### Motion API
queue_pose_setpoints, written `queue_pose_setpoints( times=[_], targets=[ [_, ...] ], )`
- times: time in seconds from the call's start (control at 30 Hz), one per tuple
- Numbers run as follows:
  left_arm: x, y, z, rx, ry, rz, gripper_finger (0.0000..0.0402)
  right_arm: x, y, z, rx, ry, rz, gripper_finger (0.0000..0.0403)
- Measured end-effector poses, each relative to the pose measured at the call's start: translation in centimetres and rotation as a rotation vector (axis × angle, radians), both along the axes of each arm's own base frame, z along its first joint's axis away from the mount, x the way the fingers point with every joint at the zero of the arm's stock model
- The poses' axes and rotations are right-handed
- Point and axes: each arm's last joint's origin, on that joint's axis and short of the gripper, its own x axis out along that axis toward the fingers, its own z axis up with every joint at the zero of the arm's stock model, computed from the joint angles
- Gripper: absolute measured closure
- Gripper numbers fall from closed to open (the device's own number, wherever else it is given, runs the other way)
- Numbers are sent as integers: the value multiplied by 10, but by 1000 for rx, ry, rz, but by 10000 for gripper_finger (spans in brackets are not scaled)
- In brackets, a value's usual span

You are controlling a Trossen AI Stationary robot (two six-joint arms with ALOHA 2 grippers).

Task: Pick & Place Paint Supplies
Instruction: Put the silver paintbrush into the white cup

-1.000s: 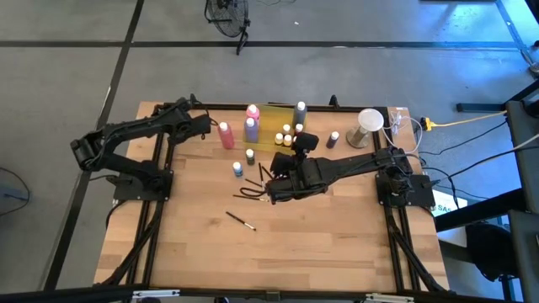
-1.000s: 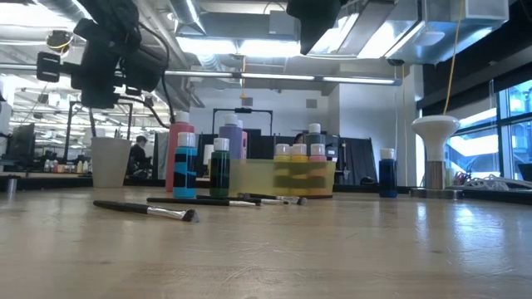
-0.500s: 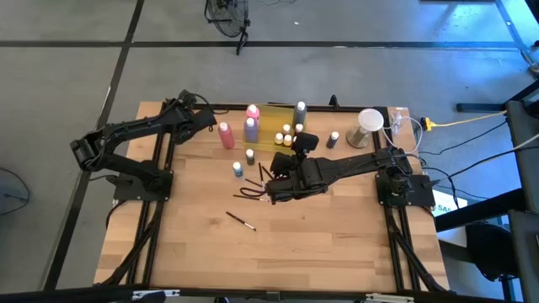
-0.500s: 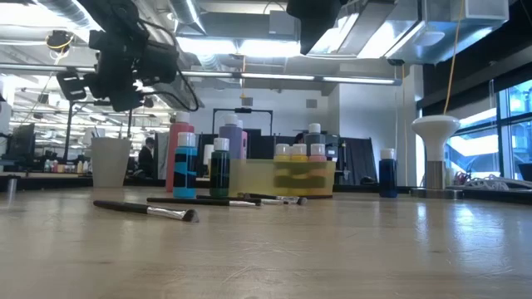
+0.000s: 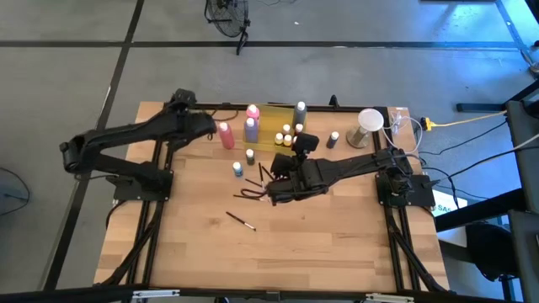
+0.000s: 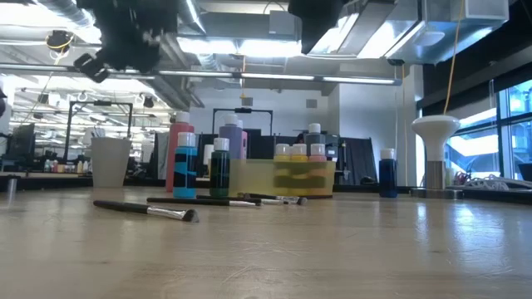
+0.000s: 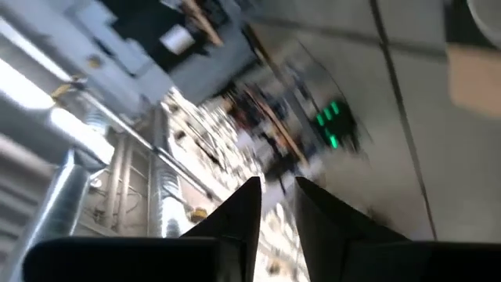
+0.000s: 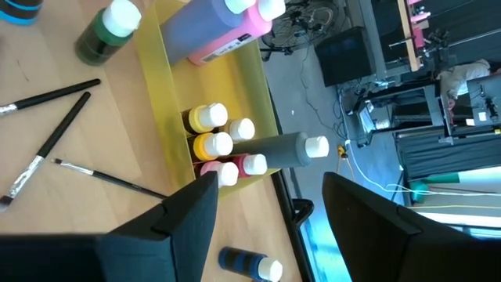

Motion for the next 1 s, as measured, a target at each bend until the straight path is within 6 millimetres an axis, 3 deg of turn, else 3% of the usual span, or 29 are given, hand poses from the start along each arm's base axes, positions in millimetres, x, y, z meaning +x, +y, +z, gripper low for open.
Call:
queue_pose_setpoints(
  times=[0.2, 0.53, 0.67, 0.83, 1.0],
  targets=[
    [10, -41, 23, 70, -240, -213, 297, -2, 10, -2, 80, 22, 24, 169],
    [18, -94, 25, 2, -738, -418, 207, -3, 32, -7, 370, 39, 55, 169],
    [16, -116, 17, -287, -914, -425, 196, -3, 41, -9, 557, 40, 42, 169],
    [13, -143, 7, -834, -1066, -223, 200, -3, 54, -11, 782, 44, 31, 169],
    [14, -169, -6, -1159, -1128, -92, 201, -5, 75, -10, 877, 15, 55, 169]
  ],
)
